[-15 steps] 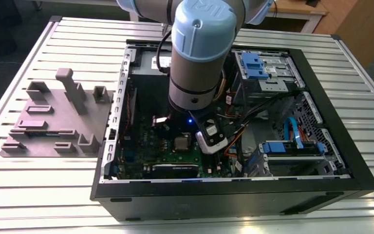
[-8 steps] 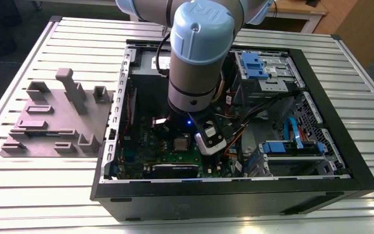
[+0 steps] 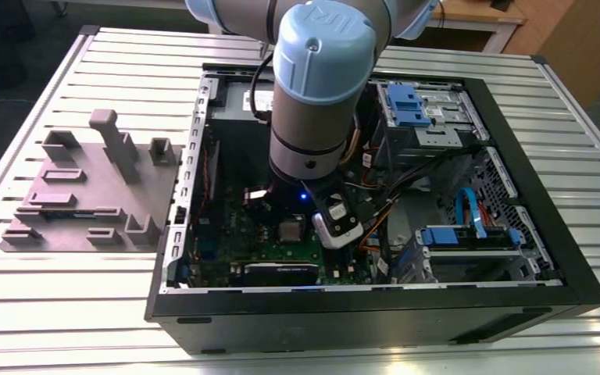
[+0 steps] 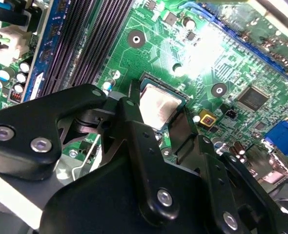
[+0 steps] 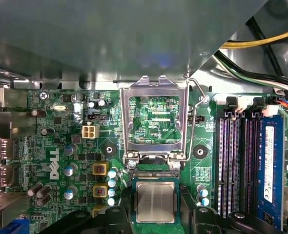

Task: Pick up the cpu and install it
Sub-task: 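Place the cpu into insertion slot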

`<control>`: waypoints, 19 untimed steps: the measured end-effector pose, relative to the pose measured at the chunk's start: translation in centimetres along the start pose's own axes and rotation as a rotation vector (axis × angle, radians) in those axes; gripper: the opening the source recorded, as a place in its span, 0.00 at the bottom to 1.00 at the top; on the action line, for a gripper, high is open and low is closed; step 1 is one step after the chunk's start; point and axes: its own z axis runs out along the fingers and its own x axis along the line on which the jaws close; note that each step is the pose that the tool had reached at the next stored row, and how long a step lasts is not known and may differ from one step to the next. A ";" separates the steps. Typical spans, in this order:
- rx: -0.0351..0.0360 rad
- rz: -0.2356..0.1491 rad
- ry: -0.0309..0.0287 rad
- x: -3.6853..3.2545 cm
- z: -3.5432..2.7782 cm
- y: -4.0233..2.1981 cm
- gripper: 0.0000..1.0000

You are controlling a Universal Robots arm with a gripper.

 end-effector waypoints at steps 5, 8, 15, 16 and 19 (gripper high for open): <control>-0.0007 0.000 -0.0002 0.00 0.05 0.00 0.49; -0.0002 0.000 -0.0003 -0.02 0.06 0.01 0.55; 0.0007 0.000 0.0000 -0.06 0.06 0.00 0.55; 0.0005 0.000 -0.0001 -0.06 0.04 0.00 0.55; 0.0003 0.000 0.0012 -0.05 -0.23 0.00 0.55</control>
